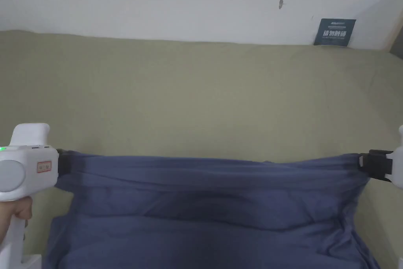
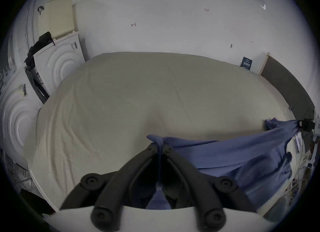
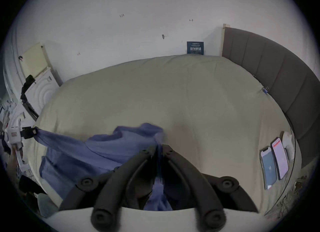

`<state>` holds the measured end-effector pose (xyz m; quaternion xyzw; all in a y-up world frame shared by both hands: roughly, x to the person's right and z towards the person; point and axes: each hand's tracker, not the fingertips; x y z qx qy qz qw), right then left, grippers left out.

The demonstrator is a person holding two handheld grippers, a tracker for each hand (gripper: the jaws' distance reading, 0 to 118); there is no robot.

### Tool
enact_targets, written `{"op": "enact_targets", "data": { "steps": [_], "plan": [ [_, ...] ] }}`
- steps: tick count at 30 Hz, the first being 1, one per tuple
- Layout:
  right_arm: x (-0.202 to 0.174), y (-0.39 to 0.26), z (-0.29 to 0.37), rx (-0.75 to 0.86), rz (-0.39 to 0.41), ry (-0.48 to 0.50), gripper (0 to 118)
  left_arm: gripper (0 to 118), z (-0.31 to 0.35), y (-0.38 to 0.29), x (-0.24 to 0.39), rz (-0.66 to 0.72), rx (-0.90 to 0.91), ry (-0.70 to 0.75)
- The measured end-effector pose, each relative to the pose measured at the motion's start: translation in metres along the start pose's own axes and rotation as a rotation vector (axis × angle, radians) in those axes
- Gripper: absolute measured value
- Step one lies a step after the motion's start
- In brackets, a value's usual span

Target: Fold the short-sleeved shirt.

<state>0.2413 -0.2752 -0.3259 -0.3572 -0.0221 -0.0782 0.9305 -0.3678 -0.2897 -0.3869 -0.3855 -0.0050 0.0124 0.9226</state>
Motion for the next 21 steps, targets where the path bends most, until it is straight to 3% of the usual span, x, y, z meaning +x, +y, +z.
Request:
{"op": "enact_targets", "data": {
  "steps": [8,21],
  "plan": [
    [0.005,-0.082,0.054,-0.014,-0.010,0.020,10,4,0.042,-0.074,-0.017,0.019,-0.014,-0.027],
    [0.020,-0.142,0.021,-0.124,-0.063,-0.017,11,5,0.027,-0.134,-0.022,0.063,-0.094,-0.045]
  ]
}}
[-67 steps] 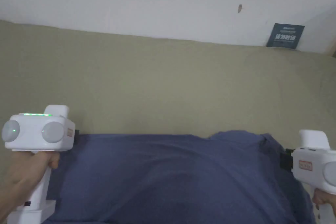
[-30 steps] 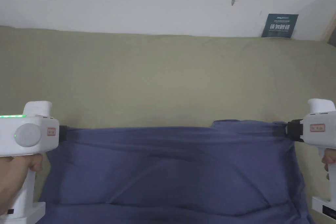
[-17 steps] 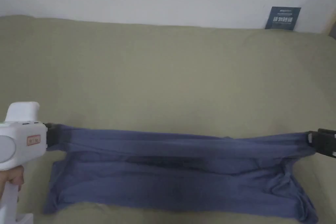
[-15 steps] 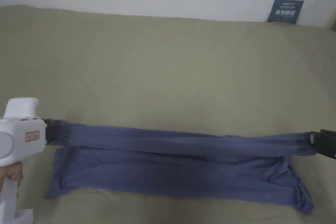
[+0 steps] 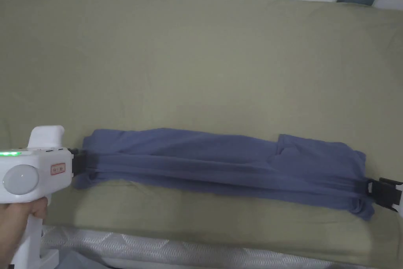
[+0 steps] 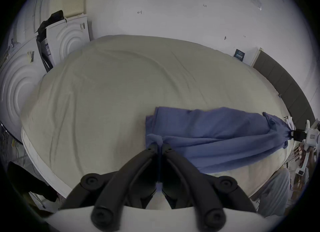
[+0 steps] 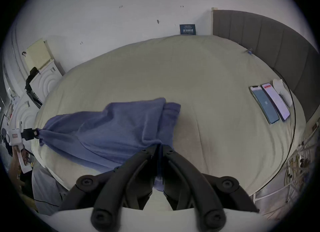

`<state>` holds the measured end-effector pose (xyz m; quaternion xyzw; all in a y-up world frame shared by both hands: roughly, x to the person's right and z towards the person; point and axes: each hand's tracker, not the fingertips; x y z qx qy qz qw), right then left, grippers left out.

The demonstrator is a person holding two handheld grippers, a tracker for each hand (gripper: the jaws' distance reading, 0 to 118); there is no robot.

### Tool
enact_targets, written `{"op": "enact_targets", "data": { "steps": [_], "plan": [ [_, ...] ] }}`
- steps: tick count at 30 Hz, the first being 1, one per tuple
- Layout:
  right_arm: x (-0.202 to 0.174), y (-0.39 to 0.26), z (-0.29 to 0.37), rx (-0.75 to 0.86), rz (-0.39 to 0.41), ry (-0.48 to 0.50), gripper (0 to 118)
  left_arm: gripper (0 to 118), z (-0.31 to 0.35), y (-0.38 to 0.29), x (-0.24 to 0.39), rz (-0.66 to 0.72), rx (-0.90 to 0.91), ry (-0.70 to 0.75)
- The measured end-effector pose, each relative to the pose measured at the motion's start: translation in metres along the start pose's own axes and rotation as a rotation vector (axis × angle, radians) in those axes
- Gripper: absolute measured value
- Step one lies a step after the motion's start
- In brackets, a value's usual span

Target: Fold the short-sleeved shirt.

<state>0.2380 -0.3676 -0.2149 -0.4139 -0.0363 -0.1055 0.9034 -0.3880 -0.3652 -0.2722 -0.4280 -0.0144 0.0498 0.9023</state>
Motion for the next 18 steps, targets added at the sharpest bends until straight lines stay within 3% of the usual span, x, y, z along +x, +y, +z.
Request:
{"op": "enact_targets", "data": {
  "steps": [1,2,3,4,5,7,9,10,13,14,15,16,17,18],
  "plan": [
    [-0.001,0.000,-0.001,-0.004,-0.003,-0.003,16,13,-0.002,-0.001,-0.001,0.006,-0.005,-0.001],
    [-0.003,0.000,-0.001,-0.008,-0.001,-0.013,33,39,-0.001,0.000,0.000,0.009,-0.012,-0.002],
    [-0.006,-0.001,0.001,-0.007,0.007,-0.030,64,82,0.000,0.003,0.000,0.009,-0.016,-0.003],
    [-0.009,0.002,0.003,-0.017,0.034,-0.062,109,118,0.000,0.005,0.001,0.007,-0.019,0.015],
    [-0.013,0.004,0.004,-0.021,0.037,-0.076,118,118,0.000,0.006,0.001,-0.002,-0.020,0.019],
    [-0.023,0.011,0.019,0.095,0.056,-0.061,109,114,0.010,0.008,0.005,-0.021,0.007,0.027],
    [-0.041,0.024,0.026,0.064,0.079,-0.072,111,112,0.016,0.012,0.010,-0.036,0.013,0.045],
    [-0.051,0.029,0.031,0.088,0.091,-0.068,110,105,0.020,0.014,0.013,-0.041,0.016,0.059],
    [-0.086,0.037,0.044,0.178,0.132,-0.044,107,97,0.034,0.018,0.022,-0.047,0.062,0.067],
    [-0.102,0.040,0.050,0.230,0.140,-0.048,97,78,0.038,0.019,0.026,-0.050,0.091,0.081],
    [-0.105,0.034,0.048,0.272,0.142,-0.057,77,48,0.041,0.019,0.029,-0.052,0.111,0.090],
    [-0.119,0.034,0.048,0.310,0.149,-0.050,32,3,0.042,0.020,0.032,-0.046,0.135,0.095],
    [-0.133,0.034,0.048,0.359,0.174,-0.039,8,0,0.045,0.021,0.034,-0.036,0.170,0.095],
    [-0.146,0.032,0.049,0.417,0.162,-0.064,7,0,0.045,0.021,0.035,-0.047,0.170,0.089]
  ]
}}
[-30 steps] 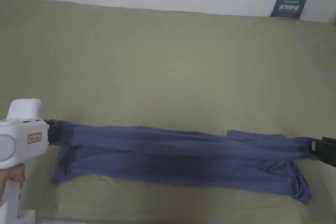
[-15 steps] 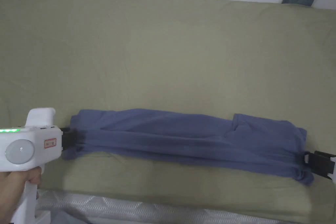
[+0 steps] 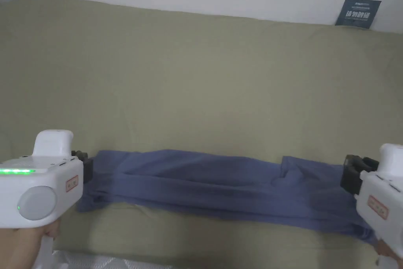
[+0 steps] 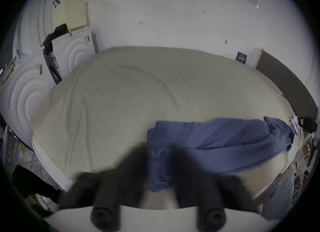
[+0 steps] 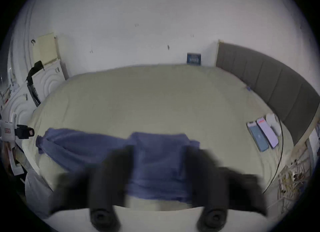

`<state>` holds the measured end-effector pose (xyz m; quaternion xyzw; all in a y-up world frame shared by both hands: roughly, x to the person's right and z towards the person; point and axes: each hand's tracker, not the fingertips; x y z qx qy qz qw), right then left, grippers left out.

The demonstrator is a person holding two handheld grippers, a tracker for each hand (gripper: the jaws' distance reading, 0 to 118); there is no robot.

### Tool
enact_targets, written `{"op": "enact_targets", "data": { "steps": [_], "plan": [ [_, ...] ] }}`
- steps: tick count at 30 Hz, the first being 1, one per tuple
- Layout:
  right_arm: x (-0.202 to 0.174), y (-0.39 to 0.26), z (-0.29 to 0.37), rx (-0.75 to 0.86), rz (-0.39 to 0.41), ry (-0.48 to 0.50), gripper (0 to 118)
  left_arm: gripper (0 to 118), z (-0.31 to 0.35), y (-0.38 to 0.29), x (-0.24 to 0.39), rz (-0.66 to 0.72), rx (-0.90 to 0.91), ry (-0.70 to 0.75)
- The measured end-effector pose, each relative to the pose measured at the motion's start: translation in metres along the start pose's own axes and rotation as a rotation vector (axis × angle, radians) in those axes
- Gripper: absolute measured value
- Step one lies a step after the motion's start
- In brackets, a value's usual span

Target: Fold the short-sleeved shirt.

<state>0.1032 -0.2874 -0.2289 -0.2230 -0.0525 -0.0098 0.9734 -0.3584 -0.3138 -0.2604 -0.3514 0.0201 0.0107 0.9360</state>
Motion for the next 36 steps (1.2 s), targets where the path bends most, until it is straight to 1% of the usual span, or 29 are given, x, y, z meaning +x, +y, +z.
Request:
{"op": "enact_targets", "data": {
  "steps": [1,2,3,4,5,7,11,13,15,16,17,19,21,24,27,29,30,31,32,33,34,35,36],
  "plan": [
    [-0.010,-0.005,0.000,0.007,0.024,0.024,7,0,0.000,0.001,0.001,-0.005,0.010,0.006],
    [-0.022,-0.007,0.000,0.042,0.036,0.009,7,0,0.000,0.002,0.001,-0.006,0.017,0.009],
    [-0.032,-0.007,0.000,0.072,0.039,-0.007,7,0,-0.002,0.003,-0.001,-0.004,0.016,0.001],
    [-0.042,-0.008,-0.001,0.100,0.032,0.003,7,0,-0.004,0.005,-0.004,0.012,0.015,-0.002],
    [-0.048,-0.009,0.002,0.130,0.032,-0.005,7,0,-0.005,0.007,-0.008,0.038,0.005,-0.017],
    [-0.063,-0.010,0.001,0.168,0.063,-0.034,7,0,-0.010,0.011,-0.020,0.083,-0.034,-0.070],
    [-0.083,-0.011,0.001,0.203,0.091,-0.029,7,0,-0.023,0.024,-0.056,0.231,-0.126,-0.203],
    [-0.088,-0.007,0.001,0.198,0.094,-0.018,7,0,-0.034,0.030,-0.074,0.298,-0.189,-0.306],
    [-0.093,-0.008,0.000,0.208,0.095,-0.020,7,0,-0.051,0.034,-0.092,0.332,-0.296,-0.400],
    [-0.096,-0.008,-0.002,0.205,0.098,-0.015,7,0,-0.061,0.035,-0.102,0.361,-0.357,-0.473],
    [-0.097,-0.007,-0.003,0.204,0.099,-0.013,7,0,-0.069,0.035,-0.109,0.391,-0.378,-0.490],
    [-0.100,-0.008,-0.005,0.197,0.107,-0.003,7,0,-0.082,0.036,-0.118,0.407,-0.448,-0.549],
    [-0.102,-0.010,-0.008,0.195,0.107,0.003,7,0,-0.094,0.036,-0.128,0.445,-0.495,-0.570],
    [-0.104,-0.012,-0.012,0.188,0.117,0.004,7,0,-0.107,0.038,-0.135,0.466,-0.515,-0.594],
    [-0.106,-0.011,-0.016,0.180,0.114,0.005,7,1,-0.114,0.040,-0.139,0.455,-0.530,-0.595],
    [-0.107,-0.009,-0.018,0.178,0.111,0.008,7,4,-0.117,0.040,-0.140,0.440,-0.541,-0.614],
    [-0.108,-0.010,-0.019,0.175,0.113,0.008,7,15,-0.113,0.039,-0.137,0.429,-0.559,-0.630],
    [-0.108,-0.010,-0.021,0.172,0.117,0.009,7,53,-0.113,0.036,-0.136,0.427,-0.577,-0.654],
    [-0.108,-0.011,-0.021,0.170,0.118,0.010,7,94,-0.116,0.033,-0.133,0.423,-0.606,-0.699],
    [-0.108,-0.011,-0.022,0.168,0.118,0.011,7,118,-0.119,0.028,-0.127,0.413,-0.631,-0.711],
    [-0.108,-0.011,-0.023,0.163,0.116,0.013,7,117,-0.118,0.025,-0.125,0.412,-0.622,-0.711],
    [-0.107,-0.012,-0.023,0.160,0.112,0.014,7,113,-0.119,0.023,-0.123,0.427,-0.625,-0.718],
    [-0.107,-0.012,-0.023,0.157,0.109,0.015,7,113,-0.122,0.020,-0.119,0.437,-0.635,-0.721]
  ]
}}
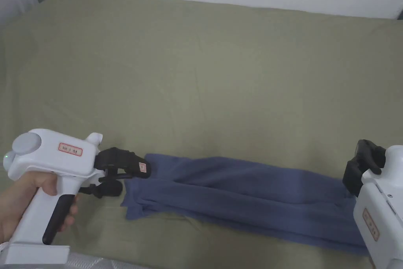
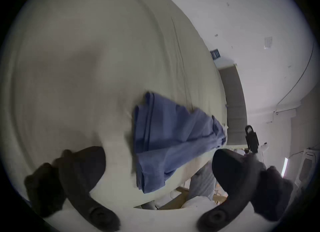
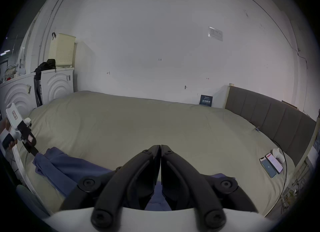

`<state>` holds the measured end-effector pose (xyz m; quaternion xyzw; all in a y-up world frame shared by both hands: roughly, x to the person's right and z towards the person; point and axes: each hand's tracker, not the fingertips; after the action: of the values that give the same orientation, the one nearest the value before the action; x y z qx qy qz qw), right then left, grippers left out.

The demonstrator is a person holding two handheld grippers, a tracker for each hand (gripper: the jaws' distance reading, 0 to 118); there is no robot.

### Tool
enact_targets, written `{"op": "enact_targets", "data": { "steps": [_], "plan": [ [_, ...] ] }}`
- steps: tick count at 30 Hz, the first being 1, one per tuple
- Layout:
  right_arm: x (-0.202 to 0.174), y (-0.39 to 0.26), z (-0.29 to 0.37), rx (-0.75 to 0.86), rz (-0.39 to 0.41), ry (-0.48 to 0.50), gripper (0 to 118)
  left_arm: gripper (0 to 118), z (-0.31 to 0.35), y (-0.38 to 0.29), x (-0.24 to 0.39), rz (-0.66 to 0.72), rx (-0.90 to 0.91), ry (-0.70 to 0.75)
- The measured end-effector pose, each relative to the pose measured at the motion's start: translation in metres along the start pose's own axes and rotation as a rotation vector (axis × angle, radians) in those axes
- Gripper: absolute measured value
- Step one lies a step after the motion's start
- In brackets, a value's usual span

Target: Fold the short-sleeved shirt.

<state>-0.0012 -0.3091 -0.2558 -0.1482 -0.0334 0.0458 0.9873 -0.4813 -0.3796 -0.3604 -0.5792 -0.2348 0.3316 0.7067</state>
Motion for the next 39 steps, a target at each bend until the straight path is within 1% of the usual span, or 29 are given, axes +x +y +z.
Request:
{"op": "enact_targets", "data": {
  "steps": [2,5,8,9,10,11,12,13,14,15,16,17,19,21,23,24,29,31,33,34,37,39],
  "plan": [
    [0.001,-0.001,-0.001,-0.005,-0.003,0.001,7,115,-0.006,0.001,-0.001,0.019,0.007,-0.041],
    [0.004,-0.001,0.000,-0.011,-0.009,-0.001,7,115,-0.013,0.003,0.001,0.059,0.018,-0.123],
    [0.008,0.001,0.003,-0.008,-0.002,-0.008,7,114,-0.024,0.003,0.005,0.071,0.006,-0.129],
    [0.010,0.002,0.004,-0.005,-0.004,-0.009,7,112,-0.027,0.002,0.007,0.071,0.007,-0.141],
    [0.011,0.002,0.005,-0.005,-0.004,-0.013,7,105,-0.029,0.004,0.007,0.088,0.013,-0.151],
    [0.013,0.003,0.005,-0.006,-0.005,-0.015,7,86,-0.030,0.003,0.009,0.090,0.012,-0.150],
    [0.015,0.003,0.006,-0.006,-0.006,-0.017,7,44,-0.030,0.002,0.011,0.086,0.016,-0.143],
    [0.017,0.003,0.006,-0.006,-0.009,-0.020,7,8,-0.031,0.001,0.013,0.082,0.022,-0.096],
    [0.018,0.003,0.007,-0.006,-0.012,-0.020,7,8,-0.036,0.000,0.014,0.085,0.030,0.013],
    [0.019,0.003,0.008,-0.007,-0.013,-0.022,7,8,-0.039,-0.003,0.013,0.070,0.040,0.041],
    [0.020,0.003,0.010,-0.006,-0.015,-0.025,7,8,-0.039,-0.005,0.012,0.085,0.028,-0.023],
    [0.021,0.004,0.011,-0.007,-0.018,-0.027,7,8,-0.034,-0.006,0.012,0.111,0.042,-0.034],
    [0.023,0.005,0.013,-0.009,-0.026,-0.026,7,8,-0.026,-0.001,0.005,0.108,0.055,-0.043],
    [0.024,0.006,0.015,0.000,-0.028,-0.029,7,8,-0.010,-0.002,0.007,0.105,0.081,-0.019],
    [0.025,0.009,0.016,0.009,-0.028,-0.029,7,8,0.008,0.000,0.000,0.132,0.120,-0.025],
    [0.026,0.010,0.017,0.019,-0.031,-0.032,7,8,0.019,-0.002,-0.001,0.122,0.135,-0.020],
    [0.026,0.015,0.020,0.038,-0.041,-0.021,7,8,0.076,-0.012,-0.009,0.107,0.222,0.055],
    [0.025,0.017,0.020,0.040,-0.045,-0.010,7,8,0.089,-0.016,-0.008,0.094,0.241,0.091],
    [0.023,0.017,0.020,0.042,-0.042,-0.004,7,8,0.096,-0.019,0.000,0.081,0.251,0.116],
    [0.022,0.017,0.021,0.045,-0.042,-0.002,7,8,0.092,-0.024,0.014,0.061,0.250,0.126],
    [0.021,0.017,0.021,0.042,-0.050,0.005,7,8,0.086,-0.027,0.052,-0.051,0.246,0.173],
    [0.021,0.017,0.022,0.040,-0.052,0.008,7,8,0.075,-0.031,0.082,-0.096,0.242,0.202]
  ]
}}
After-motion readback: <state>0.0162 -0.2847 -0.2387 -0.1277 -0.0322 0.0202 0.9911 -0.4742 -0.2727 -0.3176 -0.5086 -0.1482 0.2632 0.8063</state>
